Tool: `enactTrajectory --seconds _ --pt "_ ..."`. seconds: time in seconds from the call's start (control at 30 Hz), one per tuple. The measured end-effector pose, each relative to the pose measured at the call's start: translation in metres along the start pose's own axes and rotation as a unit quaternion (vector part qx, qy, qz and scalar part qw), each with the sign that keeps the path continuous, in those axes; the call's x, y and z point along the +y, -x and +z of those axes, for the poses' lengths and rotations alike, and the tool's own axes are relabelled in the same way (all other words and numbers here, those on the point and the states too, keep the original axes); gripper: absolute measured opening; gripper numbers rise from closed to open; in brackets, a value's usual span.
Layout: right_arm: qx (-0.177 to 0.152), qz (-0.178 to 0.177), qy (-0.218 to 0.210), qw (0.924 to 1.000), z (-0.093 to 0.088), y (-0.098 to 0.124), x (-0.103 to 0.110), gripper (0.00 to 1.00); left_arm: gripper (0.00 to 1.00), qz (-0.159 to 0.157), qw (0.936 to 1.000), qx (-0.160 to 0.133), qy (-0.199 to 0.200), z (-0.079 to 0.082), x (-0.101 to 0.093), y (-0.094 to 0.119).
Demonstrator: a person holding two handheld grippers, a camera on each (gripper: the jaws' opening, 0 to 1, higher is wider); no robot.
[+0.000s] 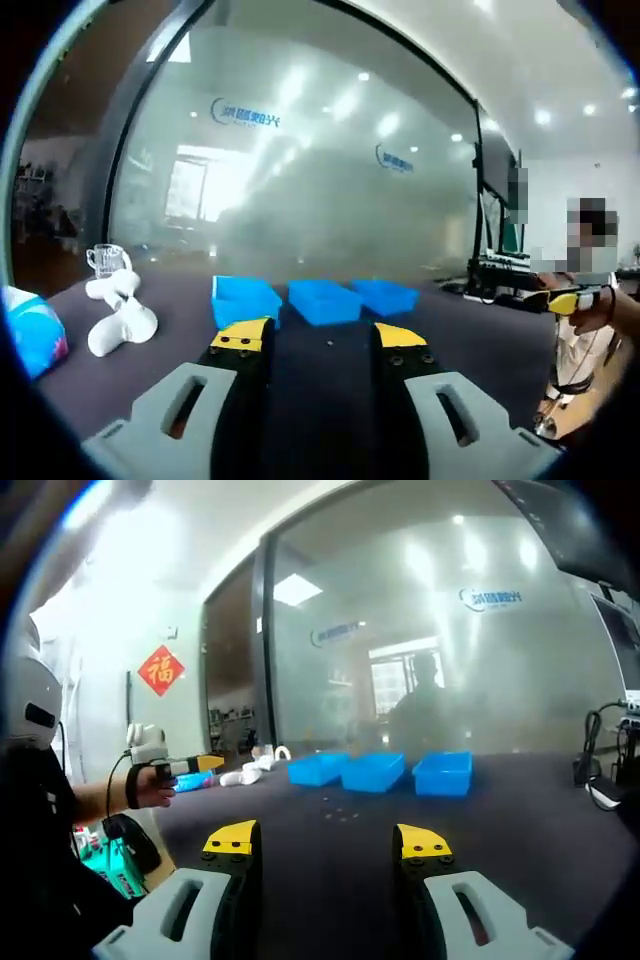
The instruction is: Sort the screws, nuts, and washers into the corresponding bins
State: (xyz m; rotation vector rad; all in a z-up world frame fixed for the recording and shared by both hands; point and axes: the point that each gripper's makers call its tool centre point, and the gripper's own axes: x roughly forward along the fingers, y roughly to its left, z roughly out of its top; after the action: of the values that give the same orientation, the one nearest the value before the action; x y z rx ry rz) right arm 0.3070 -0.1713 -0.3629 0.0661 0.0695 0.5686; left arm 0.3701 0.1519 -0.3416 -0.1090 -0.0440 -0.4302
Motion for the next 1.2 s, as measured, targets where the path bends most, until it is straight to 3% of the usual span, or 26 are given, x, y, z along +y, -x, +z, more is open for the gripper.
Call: enactTrajectory --seconds 0.17,0.43,0.57,0.73,1.2 --pt "-0.002 -0.003 0.002 1.0000 0.002 -0.002 -0.001 0.48 0.40 -0.036 0.9993 0.011 -0.004 -0.007 -0.015 0.016" --pt "0.005 -0.009 0.016 0.9998 0.000 -0.003 -0.003 0.48 0.40 -0.040 0.9980 0.050 0.002 -0.032 -0.010 0.034" --pt "0.007 -0.009 0.015 0.9998 -0.001 -0.003 -0.002 0.48 0.41 -0.042 0.9976 0.054 -0.011 -0.034 -0.008 0.040" --pt "0.006 -0.010 0.016 0.9998 0.000 -0.003 -0.002 0.48 0.42 -0.067 0.9952 0.070 -0.016 -0.037 -0.016 0.044" --pt "0.004 -0.012 0.015 0.9998 0.000 -0.001 -0.003 0.48 0.43 -0.082 0.9926 0.090 -0.012 -0.042 -0.021 0.038"
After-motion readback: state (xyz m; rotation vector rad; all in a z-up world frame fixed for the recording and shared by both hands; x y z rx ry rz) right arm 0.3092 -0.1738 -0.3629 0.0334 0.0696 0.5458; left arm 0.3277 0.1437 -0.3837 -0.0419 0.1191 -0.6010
